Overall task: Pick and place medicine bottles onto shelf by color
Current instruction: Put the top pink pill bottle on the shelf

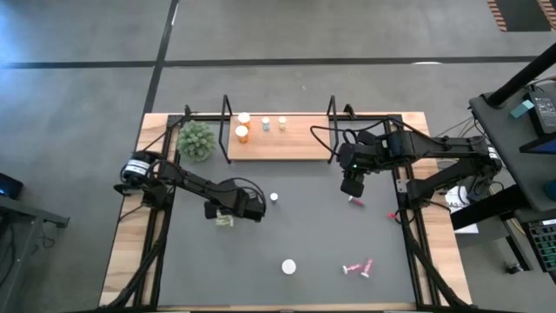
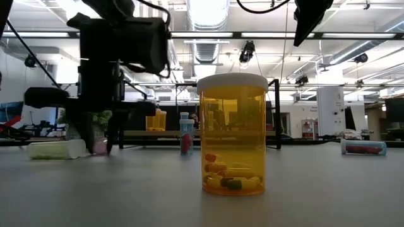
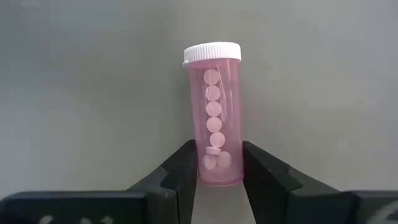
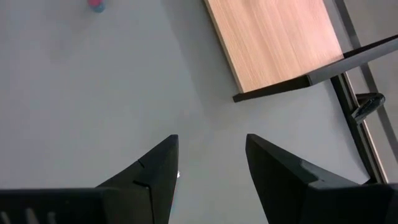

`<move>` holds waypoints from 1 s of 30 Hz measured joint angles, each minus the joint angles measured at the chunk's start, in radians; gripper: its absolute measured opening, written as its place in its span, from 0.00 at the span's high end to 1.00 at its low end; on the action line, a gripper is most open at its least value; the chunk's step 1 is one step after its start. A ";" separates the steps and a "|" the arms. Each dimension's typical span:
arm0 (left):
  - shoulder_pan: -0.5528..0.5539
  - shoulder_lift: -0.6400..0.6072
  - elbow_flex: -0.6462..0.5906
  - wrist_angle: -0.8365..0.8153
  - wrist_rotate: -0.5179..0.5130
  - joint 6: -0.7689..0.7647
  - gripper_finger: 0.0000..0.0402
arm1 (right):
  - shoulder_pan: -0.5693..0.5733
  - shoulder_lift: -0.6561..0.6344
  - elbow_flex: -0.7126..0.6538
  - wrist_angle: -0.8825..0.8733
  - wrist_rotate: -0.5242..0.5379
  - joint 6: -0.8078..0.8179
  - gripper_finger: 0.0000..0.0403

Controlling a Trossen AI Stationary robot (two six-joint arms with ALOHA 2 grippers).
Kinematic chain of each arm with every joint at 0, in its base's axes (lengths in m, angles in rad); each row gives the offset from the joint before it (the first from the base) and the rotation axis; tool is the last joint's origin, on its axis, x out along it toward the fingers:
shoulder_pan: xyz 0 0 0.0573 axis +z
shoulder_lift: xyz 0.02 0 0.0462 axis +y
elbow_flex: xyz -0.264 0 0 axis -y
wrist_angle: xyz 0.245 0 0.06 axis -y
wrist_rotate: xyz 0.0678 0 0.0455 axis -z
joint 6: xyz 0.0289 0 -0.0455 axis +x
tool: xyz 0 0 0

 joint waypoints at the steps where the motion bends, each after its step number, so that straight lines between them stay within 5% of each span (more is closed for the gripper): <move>1: -0.002 0.000 0.013 0.011 0.000 0.035 0.75 | 0.000 0.000 0.000 0.000 0.000 0.000 0.56; 9: -0.004 -0.066 0.085 0.011 -0.057 0.268 0.75 | 0.000 0.000 0.000 0.001 0.000 -0.018 0.56; 17: -0.004 -0.215 0.134 0.079 -0.172 0.854 0.75 | 0.000 0.000 0.000 0.074 0.001 -0.169 0.56; 30: -0.012 -0.470 0.124 0.573 -0.151 1.536 0.75 | 0.003 0.000 0.000 0.546 -0.102 -0.453 0.56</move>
